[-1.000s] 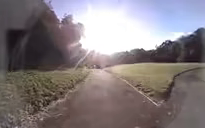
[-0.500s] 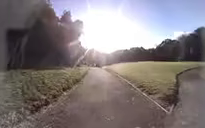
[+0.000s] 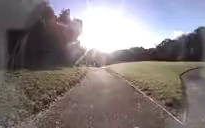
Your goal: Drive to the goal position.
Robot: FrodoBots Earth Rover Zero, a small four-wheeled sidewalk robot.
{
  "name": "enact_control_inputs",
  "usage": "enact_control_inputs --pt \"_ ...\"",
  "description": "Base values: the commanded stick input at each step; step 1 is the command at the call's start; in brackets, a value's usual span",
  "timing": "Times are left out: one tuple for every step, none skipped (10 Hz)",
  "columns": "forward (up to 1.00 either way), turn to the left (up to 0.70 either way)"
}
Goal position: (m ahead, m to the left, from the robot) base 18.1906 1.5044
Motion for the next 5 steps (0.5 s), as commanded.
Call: enact_control_inputs --pt "0.5 0.03" --pt "0.5 0.03" --pt "0.5 0.12" --pt "0.5 0.18" --pt "0.5 0.21"
